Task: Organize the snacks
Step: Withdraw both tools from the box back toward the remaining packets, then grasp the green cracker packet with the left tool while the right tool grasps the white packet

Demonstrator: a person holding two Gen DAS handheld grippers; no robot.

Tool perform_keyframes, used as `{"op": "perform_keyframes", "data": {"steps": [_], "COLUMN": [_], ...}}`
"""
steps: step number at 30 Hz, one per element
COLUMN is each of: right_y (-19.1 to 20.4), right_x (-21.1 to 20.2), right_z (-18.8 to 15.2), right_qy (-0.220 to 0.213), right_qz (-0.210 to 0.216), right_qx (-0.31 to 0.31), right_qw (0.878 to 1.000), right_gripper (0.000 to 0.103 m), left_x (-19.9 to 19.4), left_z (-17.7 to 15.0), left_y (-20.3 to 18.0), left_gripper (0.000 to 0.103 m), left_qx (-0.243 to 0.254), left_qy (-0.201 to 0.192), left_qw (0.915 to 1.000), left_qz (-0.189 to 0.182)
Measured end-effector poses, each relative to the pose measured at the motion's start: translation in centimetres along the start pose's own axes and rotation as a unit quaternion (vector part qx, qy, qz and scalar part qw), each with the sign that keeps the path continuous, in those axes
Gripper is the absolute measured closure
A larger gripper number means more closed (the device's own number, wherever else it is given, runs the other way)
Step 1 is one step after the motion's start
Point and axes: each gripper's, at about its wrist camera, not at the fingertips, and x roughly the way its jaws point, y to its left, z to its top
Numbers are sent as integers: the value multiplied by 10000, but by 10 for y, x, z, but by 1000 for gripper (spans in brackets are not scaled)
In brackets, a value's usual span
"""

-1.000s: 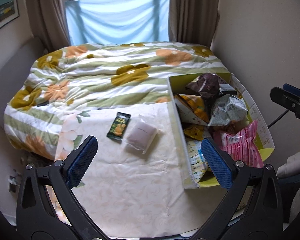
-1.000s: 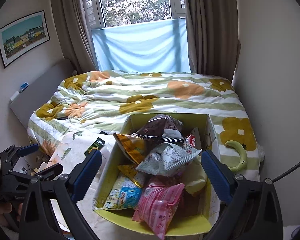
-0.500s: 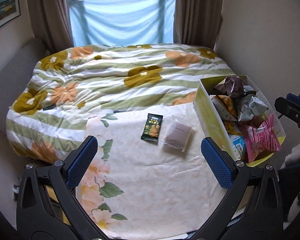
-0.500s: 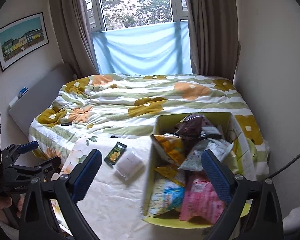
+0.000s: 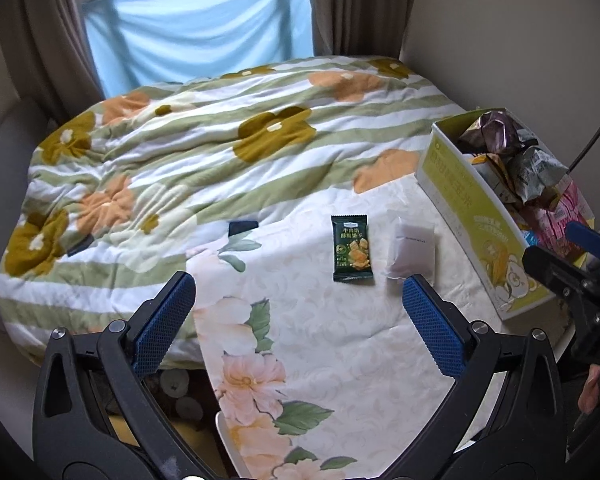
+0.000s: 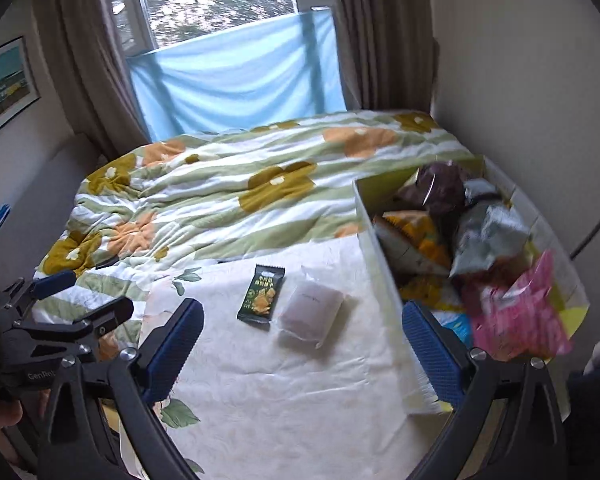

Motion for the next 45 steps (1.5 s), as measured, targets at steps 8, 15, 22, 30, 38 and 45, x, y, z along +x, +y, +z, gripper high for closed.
{"op": "perform_keyframes", "data": {"steps": [8,15,22,30,38,45], "right_y": [13,3,-1,2,-3,-3], "right_x": [78,136,168,185,191,201], "right_z": [-28,-40,-43,-48,-47,-40], "right_qy": [238,441,415,469,520,535], "right_qz": [-600,-820,-920,-957,-951,-941], "right_qx": [330,660,804,810,728,511], "right_qw": [9974,9935,9916,9910,9914,9928], "right_gripper": [4,4,4,5,13,20], "left_x": [107,188,237,250,246,242], "left_z": [22,25,26,27,29,24], "left_y": [4,-25,-44,-58,-51,-44], "left_gripper": [1,3,15,26,47,56], "left_qx": [87,184,347,671,728,752], "left_qy": [700,1232,1520,1585,1559,1537], "left_qw": [9958,9879,9844,9836,9839,9837], "left_qz": [-584,-922,-821,-544,-482,-557]}}
